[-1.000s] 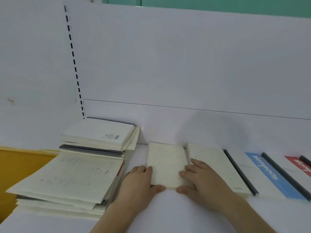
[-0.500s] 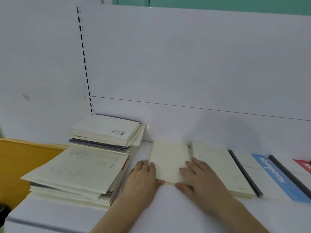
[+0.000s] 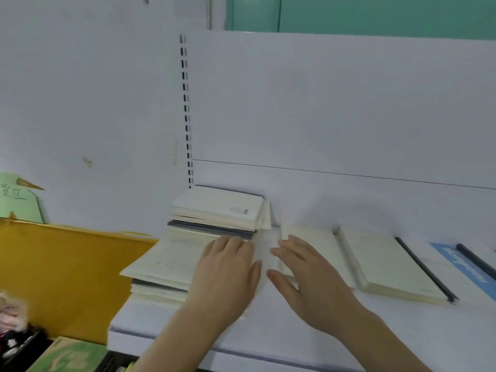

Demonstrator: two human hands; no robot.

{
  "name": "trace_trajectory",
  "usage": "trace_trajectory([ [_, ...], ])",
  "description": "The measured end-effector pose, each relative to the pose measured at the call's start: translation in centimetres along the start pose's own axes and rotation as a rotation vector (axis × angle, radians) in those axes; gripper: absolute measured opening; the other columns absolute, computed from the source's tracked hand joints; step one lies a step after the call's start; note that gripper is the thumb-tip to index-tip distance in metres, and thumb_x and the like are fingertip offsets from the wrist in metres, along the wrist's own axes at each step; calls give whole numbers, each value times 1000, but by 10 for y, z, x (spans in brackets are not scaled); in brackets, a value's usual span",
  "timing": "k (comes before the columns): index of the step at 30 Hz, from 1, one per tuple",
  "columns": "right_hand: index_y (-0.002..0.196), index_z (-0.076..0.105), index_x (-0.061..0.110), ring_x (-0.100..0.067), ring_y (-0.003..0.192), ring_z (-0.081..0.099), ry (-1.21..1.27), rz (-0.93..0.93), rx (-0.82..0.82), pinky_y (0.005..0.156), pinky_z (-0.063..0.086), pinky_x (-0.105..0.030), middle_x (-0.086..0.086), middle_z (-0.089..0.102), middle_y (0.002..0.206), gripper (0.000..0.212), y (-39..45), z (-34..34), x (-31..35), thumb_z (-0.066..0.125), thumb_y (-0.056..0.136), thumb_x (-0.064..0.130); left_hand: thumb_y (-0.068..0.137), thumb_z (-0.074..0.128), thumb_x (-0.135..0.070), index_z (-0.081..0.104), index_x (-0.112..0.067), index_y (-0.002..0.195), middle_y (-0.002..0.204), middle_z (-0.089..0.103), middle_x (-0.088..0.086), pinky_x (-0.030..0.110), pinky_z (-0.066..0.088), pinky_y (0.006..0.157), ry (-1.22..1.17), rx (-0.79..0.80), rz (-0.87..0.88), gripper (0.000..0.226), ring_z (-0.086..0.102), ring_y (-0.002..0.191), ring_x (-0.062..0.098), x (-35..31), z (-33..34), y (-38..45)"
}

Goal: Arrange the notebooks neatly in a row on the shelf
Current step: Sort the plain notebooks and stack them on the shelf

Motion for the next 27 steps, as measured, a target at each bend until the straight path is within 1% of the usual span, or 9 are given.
trace_trajectory([
  [4,148,34,24,-9,146,11,37,-35,136,120,15,-30,8,25,157,72,14,26,61,27,92,69,97,27,-50,73,-19,106,111,71,4,48,50,96,124,71,-171,56,63,112,31,81,-2,-32],
  [7,152,24,23,-12,147,7,-11,0,232,120,7,-30,5,17,160,73,18,47,86,31,93,66,97,3,-63,67,-25,124,134,62,2,58,32,112,135,180,-264,79,45,137,35,117,6,-55],
  [9,150,28,22,-14,146,15,-44,21,232,120,10,-30,3,24,158,66,16,52,95,35,96,60,90,-15,-69,54,-28,138,145,53,-1,58,22,117,129,242,-241,94,35,143,33,124,15,-67],
  [13,138,48,26,-12,129,41,-68,19,156,111,29,-27,7,50,139,49,10,36,108,40,98,52,93,-6,-72,59,-26,133,139,59,-1,59,29,114,79,207,-176,89,45,136,30,125,11,-77],
  [16,130,55,32,-9,112,53,-49,34,180,94,45,-28,14,60,124,42,6,21,111,39,98,53,92,-7,-73,56,-30,135,142,54,-5,56,22,119,22,172,-167,88,38,142,24,122,3,-78],
  [18,119,58,33,-8,88,59,-110,24,121,74,48,-27,13,66,102,36,3,6,113,33,100,50,97,11,-70,58,-24,133,143,54,1,55,26,118,-49,54,-198,76,38,142,26,117,-16,-78],
  [22,92,55,31,-11,44,47,-193,68,-145,41,32,-23,10,47,52,41,-1,-37,117,20,100,51,97,40,-56,51,-13,136,140,50,4,42,38,110,-276,-313,-262,59,43,134,25,100,-62,-86],
  [24,84,55,31,-10,36,42,-189,110,-320,36,27,-22,9,41,44,37,-9,-58,121,26,99,48,97,30,-66,47,-24,139,134,53,-12,32,43,104,-560,-250,-372,62,49,127,10,90,-69,-85],
  [27,93,65,32,-12,48,55,-105,82,-437,42,41,-29,10,58,59,23,-23,-58,147,43,93,41,83,32,-75,53,-42,127,105,67,-28,25,51,90,-1229,14,-511,59,62,99,-10,58,-56,-78],
])
Point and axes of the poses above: each hand's wrist, its own y-axis towards the middle knuckle, its own z-axis out of the palm, x = y × z, the point moved 9 cm from there along y, towards the middle knuckle
